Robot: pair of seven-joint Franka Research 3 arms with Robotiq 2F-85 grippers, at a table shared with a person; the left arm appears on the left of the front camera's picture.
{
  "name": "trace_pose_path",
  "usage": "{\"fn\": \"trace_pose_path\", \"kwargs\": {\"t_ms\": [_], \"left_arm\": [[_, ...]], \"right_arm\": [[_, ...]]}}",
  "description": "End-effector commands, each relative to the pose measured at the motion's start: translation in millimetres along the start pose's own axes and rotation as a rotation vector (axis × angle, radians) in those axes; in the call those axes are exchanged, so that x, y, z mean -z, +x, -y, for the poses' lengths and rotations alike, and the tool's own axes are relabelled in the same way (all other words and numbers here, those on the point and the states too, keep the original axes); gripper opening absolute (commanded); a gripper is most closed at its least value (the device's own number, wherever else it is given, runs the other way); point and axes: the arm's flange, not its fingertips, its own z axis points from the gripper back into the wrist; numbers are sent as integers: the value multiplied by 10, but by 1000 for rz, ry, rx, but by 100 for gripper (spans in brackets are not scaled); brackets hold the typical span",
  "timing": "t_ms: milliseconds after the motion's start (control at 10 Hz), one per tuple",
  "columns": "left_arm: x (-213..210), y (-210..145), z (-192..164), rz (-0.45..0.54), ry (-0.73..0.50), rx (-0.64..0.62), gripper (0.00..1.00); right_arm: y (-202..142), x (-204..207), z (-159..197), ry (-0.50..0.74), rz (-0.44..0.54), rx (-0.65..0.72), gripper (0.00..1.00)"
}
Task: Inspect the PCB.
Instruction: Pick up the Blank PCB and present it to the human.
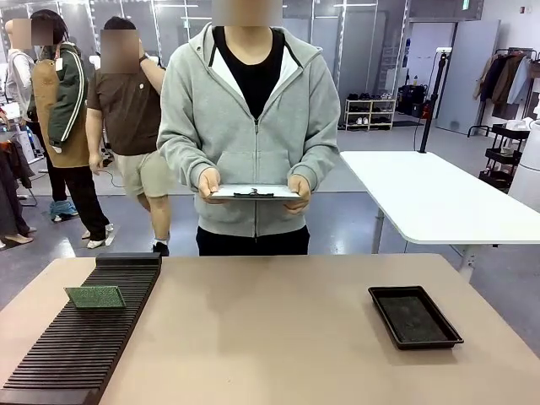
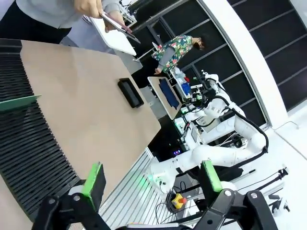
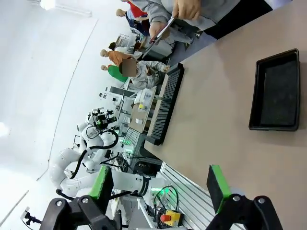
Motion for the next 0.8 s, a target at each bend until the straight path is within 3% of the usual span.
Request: {"fn": "trace_pose_path", "kwargs": {"t_ms": [0, 100, 700], "left_arm": [[-30, -32, 16, -10, 2, 5, 100], [-30, -32, 16, -10, 2, 5, 100], [-30, -32, 16, -10, 2, 5, 100]], "right_arm": [[44, 183, -55, -8, -27, -39, 100], [0, 0, 0, 0, 0, 0, 100], [0, 0, 0, 0, 0, 0, 100]]}}
